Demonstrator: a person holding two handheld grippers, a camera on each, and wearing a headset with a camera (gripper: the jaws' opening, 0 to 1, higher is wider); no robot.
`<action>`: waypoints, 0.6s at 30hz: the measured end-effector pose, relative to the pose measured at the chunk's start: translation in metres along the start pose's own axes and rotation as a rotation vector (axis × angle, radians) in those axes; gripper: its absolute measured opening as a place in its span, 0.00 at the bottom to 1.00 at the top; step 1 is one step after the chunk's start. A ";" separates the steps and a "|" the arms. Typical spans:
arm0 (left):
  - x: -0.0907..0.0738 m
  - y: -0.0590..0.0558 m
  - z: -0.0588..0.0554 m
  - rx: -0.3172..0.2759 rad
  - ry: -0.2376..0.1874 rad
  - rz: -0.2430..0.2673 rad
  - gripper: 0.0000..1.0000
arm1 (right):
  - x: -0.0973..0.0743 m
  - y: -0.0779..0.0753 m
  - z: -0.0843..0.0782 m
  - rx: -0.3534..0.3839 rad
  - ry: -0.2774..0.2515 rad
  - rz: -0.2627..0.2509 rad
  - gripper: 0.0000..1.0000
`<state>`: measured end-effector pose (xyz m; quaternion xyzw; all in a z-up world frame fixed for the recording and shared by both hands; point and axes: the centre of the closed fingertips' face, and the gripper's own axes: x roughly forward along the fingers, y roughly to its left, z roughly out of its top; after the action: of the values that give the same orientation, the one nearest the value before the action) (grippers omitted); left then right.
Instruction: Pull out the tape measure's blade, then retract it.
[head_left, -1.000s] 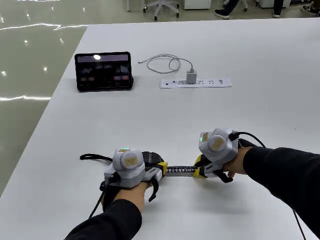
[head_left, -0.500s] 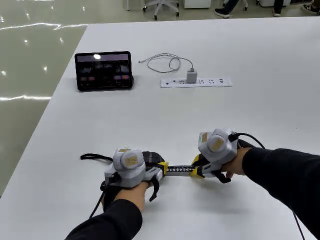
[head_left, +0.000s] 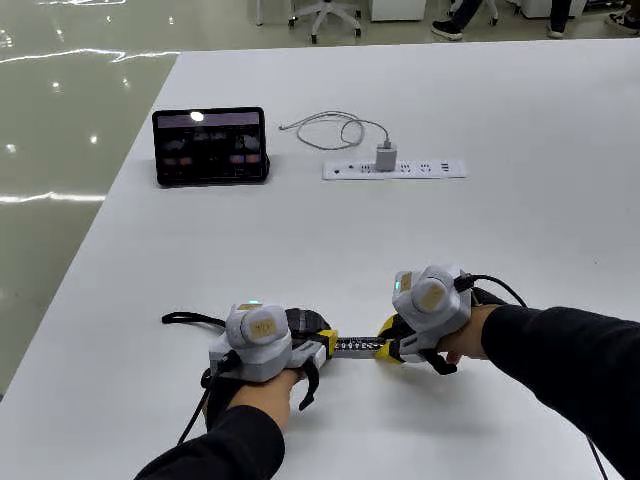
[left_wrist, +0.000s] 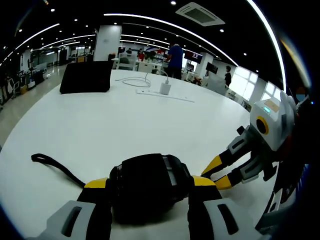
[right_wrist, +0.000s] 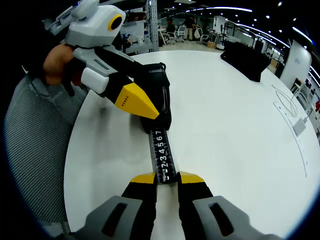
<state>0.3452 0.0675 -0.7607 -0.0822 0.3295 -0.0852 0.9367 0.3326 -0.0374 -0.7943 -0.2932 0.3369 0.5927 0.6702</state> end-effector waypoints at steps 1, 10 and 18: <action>0.000 0.000 0.000 -0.001 0.000 0.000 0.57 | 0.001 0.001 0.001 -0.002 0.000 0.001 0.11; 0.000 0.000 0.000 -0.004 0.001 -0.002 0.57 | 0.004 0.000 0.007 0.006 -0.019 -0.003 0.11; 0.001 0.000 0.000 -0.001 0.000 0.000 0.57 | 0.007 0.001 0.011 -0.008 -0.018 -0.009 0.12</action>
<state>0.3455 0.0672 -0.7611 -0.0828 0.3294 -0.0852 0.9367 0.3337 -0.0244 -0.7929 -0.2919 0.3273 0.5936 0.6748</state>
